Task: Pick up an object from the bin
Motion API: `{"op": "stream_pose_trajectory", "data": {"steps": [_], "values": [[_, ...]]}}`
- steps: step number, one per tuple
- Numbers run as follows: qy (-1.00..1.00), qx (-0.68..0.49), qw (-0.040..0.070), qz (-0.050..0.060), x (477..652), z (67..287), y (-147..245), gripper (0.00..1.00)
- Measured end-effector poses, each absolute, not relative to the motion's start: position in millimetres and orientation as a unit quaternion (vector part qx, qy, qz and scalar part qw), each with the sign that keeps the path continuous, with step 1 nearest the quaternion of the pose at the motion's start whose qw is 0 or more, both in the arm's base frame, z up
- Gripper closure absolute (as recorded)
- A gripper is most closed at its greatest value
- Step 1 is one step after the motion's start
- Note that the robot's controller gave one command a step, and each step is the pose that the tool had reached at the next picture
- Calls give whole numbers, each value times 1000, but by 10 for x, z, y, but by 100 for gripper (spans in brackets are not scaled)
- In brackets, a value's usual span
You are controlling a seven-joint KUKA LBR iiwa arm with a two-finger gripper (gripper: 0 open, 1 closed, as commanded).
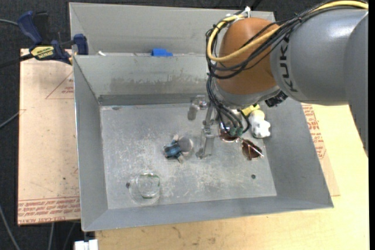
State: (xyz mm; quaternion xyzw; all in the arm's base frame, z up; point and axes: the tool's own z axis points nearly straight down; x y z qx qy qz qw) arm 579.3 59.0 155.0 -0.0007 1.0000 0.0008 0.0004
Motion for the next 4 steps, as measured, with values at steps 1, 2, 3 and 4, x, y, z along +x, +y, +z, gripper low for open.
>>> {"op": "stream_pose_trajectory", "data": {"steps": [1, 2, 3, 4], "values": [[1000, -26, 3, -1, 5880, 1411, 772, 0], [993, -121, -1, 1, 5791, 1226, 1087, 0], [988, -154, 1, 1, 5852, 872, 1455, 100], [988, -154, 1, 1, 5853, 872, 1452, 0]]}}
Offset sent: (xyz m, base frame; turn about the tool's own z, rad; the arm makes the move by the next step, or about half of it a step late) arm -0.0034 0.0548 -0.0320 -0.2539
